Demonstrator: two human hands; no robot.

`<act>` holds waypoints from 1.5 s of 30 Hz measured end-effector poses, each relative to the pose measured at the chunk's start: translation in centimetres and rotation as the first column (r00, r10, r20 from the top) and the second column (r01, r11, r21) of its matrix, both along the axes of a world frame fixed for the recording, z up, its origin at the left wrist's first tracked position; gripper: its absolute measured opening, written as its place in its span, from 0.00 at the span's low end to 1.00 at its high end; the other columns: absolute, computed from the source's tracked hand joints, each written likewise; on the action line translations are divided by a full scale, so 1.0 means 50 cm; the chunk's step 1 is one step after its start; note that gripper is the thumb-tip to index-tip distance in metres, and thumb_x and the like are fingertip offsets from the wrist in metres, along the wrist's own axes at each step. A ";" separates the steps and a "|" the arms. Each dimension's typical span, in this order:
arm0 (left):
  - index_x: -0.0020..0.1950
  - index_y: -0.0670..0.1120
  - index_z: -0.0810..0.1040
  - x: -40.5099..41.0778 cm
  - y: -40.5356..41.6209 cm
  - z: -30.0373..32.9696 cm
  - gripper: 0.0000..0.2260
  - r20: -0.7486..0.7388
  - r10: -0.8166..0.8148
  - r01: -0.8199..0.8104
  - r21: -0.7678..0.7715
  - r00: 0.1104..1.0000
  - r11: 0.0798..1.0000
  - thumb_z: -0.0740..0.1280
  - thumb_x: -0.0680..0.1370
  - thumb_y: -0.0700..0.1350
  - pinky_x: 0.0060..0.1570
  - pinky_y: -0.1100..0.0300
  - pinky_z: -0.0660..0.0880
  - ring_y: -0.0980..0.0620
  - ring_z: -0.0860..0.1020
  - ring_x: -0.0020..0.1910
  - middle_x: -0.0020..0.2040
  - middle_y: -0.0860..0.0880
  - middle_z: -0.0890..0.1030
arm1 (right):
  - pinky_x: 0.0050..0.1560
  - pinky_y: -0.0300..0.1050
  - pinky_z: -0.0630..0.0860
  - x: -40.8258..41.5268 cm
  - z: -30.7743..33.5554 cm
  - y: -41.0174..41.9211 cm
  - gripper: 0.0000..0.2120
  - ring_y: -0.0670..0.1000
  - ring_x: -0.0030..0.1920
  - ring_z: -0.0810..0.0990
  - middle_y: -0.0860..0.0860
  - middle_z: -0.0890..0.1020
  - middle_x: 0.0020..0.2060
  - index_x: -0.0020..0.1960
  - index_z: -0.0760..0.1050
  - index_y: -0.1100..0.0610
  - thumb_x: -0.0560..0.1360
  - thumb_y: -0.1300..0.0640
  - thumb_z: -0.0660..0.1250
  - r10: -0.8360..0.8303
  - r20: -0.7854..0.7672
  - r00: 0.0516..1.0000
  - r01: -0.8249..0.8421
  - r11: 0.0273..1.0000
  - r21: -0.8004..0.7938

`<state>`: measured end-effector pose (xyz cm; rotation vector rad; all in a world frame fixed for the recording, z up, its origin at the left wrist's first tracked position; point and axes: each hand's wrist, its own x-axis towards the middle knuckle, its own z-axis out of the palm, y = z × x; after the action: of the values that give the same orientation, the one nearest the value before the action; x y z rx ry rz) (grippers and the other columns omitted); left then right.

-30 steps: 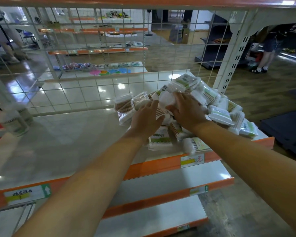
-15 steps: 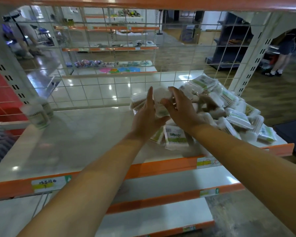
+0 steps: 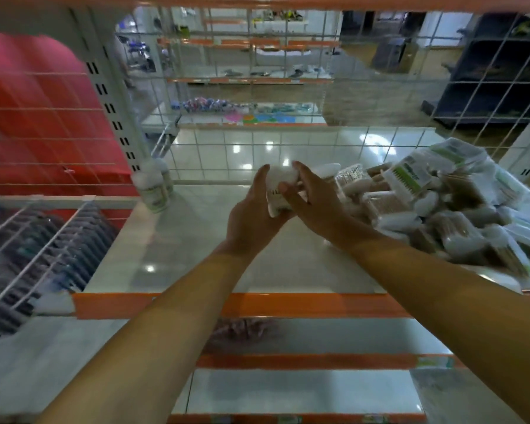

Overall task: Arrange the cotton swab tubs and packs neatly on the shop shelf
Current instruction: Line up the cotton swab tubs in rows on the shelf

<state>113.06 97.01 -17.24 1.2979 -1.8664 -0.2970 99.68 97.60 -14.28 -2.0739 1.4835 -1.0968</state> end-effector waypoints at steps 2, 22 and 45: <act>0.75 0.43 0.55 0.048 -0.001 -0.007 0.41 0.020 0.050 -0.049 -0.022 0.999 0.999 0.74 0.70 0.51 0.55 0.49 0.76 0.41 0.78 0.58 0.64 0.41 0.75 | 0.57 0.52 0.76 0.038 -0.013 -0.017 0.29 0.53 0.59 0.75 0.56 0.74 0.61 0.72 0.60 0.59 0.77 0.44 0.57 -0.017 -0.009 1.000 0.017 1.000 0.002; 0.69 0.52 0.44 0.410 -0.015 -0.094 0.41 0.149 0.247 -0.241 -0.061 0.957 0.969 0.73 0.71 0.45 0.45 0.58 0.71 0.40 0.79 0.53 0.59 0.38 0.76 | 0.58 0.55 0.68 0.261 -0.131 -0.059 0.26 0.60 0.60 0.73 0.60 0.74 0.63 0.70 0.64 0.63 0.79 0.46 0.54 -0.012 -0.668 0.744 -0.088 0.989 -0.116; 0.72 0.48 0.56 0.456 -0.104 -0.115 0.39 0.123 0.266 -0.274 0.045 0.956 0.961 0.75 0.69 0.50 0.52 0.50 0.77 0.44 0.78 0.56 0.59 0.44 0.77 | 0.37 0.51 0.78 0.295 -0.158 -0.090 0.10 0.59 0.38 0.81 0.58 0.82 0.40 0.48 0.78 0.63 0.74 0.61 0.59 -0.111 -0.652 0.750 -0.073 0.966 -0.248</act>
<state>135.87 91.81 -22.99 1.6228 -1.7568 -0.1379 114.43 93.08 -22.16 -2.8423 1.7262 -0.5794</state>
